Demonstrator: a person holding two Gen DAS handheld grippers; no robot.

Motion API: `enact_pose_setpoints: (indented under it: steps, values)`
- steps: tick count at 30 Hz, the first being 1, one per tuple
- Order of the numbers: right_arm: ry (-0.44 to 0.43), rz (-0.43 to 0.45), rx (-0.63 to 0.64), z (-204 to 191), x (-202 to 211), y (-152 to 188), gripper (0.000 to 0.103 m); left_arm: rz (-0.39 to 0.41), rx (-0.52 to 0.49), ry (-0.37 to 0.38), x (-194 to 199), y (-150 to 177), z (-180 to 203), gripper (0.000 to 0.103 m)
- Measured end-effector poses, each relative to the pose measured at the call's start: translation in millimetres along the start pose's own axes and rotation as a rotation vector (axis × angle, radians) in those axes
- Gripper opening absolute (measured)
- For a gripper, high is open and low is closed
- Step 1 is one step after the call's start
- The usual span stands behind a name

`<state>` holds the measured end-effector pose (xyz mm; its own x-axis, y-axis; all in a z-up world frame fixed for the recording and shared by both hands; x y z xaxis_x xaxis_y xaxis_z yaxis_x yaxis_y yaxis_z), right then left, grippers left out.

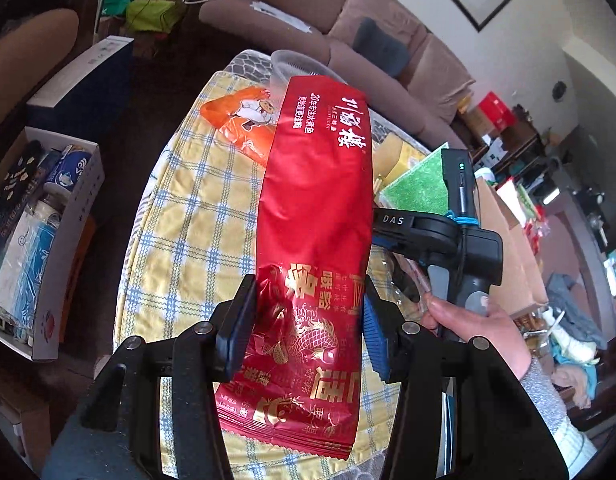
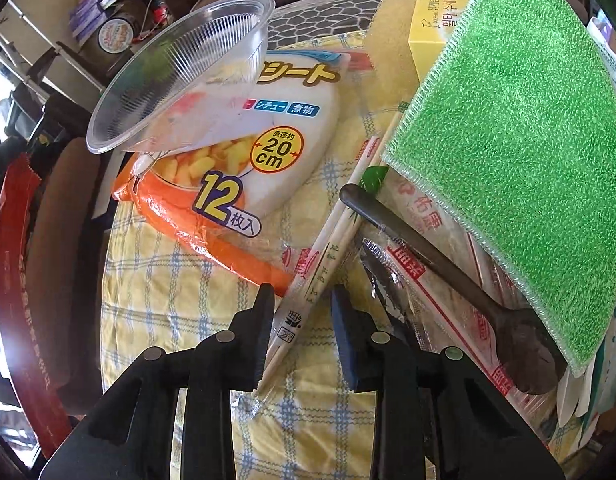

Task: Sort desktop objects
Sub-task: 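Lift the red packet with the left tool while the right tool grasps green-wrapped chopsticks, then carry both items over the cardboard box while the right tool drops the chopsticks in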

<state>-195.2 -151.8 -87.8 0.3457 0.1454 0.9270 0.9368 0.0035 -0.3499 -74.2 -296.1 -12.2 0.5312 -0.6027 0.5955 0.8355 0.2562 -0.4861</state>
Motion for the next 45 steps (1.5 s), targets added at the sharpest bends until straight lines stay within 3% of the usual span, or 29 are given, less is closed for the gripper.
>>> enact_pose_setpoints:
  steps: [3, 4, 5, 16, 21, 23, 25, 32, 33, 34, 35, 45]
  values:
    - [0.004, 0.001, 0.014, -4.5, -1.2, -0.4, 0.029, 0.001, -0.003, 0.011, -1.5, -0.2, 3.7, 0.046]
    - [-0.004, -0.001, 0.024, -8.1, -0.6, -0.4, 0.025, 0.0, -0.003, 0.013, -1.4, 0.5, 4.9, 0.046]
    - [-0.029, -0.012, 0.037, -11.4, -0.2, 0.0, 0.013, -0.001, -0.003, 0.013, -1.7, 0.6, 5.1, 0.046]
    - [-0.202, -0.064, 0.221, -21.2, 55.4, 36.5, 0.01, -0.007, 0.001, -0.001, -2.6, 4.6, 4.1, 0.046]
    - [-0.153, -0.059, 0.206, -22.3, 56.6, 24.1, 0.016, -0.009, 0.009, -0.007, -3.4, 7.2, 2.6, 0.046]
    - [-0.131, -0.058, 0.206, -27.6, 45.9, 15.6, 0.028, -0.011, 0.009, -0.01, -4.5, 8.2, 3.0, 0.046]
    - [-0.122, -0.065, 0.183, -30.5, 33.1, 7.6, 0.034, -0.015, 0.005, -0.012, -5.1, 8.6, 3.3, 0.046]
    - [-0.103, -0.092, 0.142, -31.8, -1.5, -2.6, 0.034, -0.024, 0.012, 0.005, -8.6, 6.6, 2.5, 0.047]
    - [-0.099, -0.08, 0.149, -30.8, -1.1, -1.5, 0.03, -0.024, 0.012, 0.009, -8.9, 5.7, 3.1, 0.047]
    - [-0.105, -0.075, 0.155, -29.2, 0.3, -0.4, 0.015, -0.025, 0.01, 0.011, -9.3, 5.5, 3.7, 0.047]
    - [-0.13, -0.081, 0.149, -27.2, 1.1, 0.5, 0.011, -0.026, 0.009, 0.013, -9.8, 5.4, 4.6, 0.047]
    - [-0.305, -0.033, 0.119, -10.9, 61.8, -5.8, 0.01, -0.037, -0.016, 0.015, -13.8, 9.2, 11.6, 0.047]
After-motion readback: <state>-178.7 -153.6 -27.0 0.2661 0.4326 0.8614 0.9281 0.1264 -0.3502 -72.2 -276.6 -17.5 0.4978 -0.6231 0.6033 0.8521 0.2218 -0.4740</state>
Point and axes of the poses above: each gripper's, at about its wrist camera, not at the fingertips, and x roughly against the way its jaws point, z to its right, y to its underside, the point moved 4 cm from there along -x, roughly the way its jaws point, and after that the axes turned 11 degrees about y, right-handed, at the moved point
